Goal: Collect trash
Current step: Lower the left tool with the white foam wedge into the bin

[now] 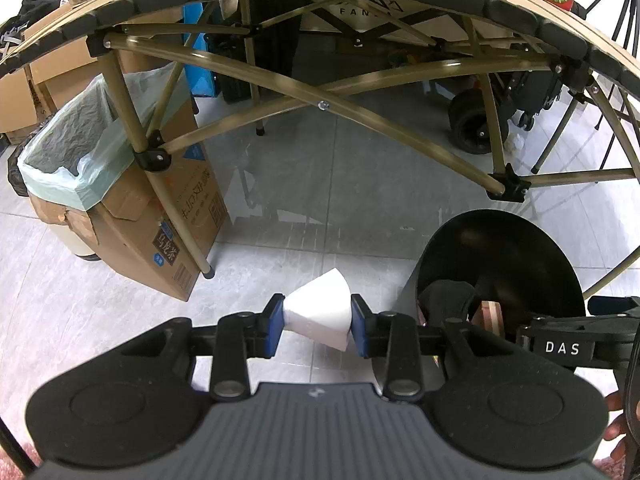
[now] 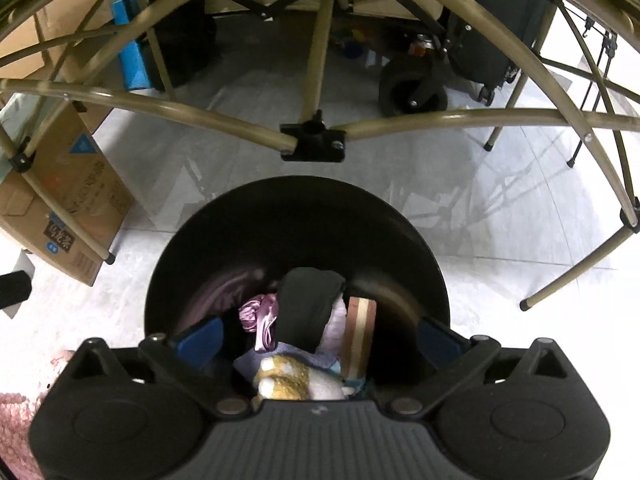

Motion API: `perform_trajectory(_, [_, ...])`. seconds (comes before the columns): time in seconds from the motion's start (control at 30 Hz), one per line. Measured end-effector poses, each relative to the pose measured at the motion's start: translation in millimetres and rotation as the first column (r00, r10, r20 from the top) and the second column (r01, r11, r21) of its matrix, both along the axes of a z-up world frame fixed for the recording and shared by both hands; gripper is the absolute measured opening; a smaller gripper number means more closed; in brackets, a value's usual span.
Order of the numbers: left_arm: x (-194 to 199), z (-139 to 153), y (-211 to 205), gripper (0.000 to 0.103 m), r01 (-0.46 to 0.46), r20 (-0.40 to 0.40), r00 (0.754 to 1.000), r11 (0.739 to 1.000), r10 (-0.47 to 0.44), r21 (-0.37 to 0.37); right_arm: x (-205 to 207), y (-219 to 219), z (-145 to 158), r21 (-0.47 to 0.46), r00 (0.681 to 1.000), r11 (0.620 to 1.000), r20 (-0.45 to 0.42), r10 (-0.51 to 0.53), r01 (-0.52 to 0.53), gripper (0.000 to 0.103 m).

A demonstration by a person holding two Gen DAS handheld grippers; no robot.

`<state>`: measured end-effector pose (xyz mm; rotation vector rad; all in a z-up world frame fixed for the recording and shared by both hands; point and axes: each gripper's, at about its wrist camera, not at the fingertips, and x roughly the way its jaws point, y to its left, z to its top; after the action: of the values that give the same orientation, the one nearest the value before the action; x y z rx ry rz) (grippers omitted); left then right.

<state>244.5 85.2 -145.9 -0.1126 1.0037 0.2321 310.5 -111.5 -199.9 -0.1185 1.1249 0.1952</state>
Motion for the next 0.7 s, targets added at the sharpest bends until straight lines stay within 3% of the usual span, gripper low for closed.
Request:
perform_trajectory(0.43, [5.1,-3.1,-14.4,0.035,0.034,-0.007,0.999,0.999,-0.034,0.008,-0.6,-23.5,7.0,0.013,0.999,0.999,0.023,-0.035,0.034,0.103])
perform_trajectory(0.7, [12.7,0.2,-44.2,0.035,0.090,0.002,0.996,0.996,-0.090,0.009,-2.7,-52.4,19.4,0.032,0.995,0.996,0.061,-0.083,0.081,0.103])
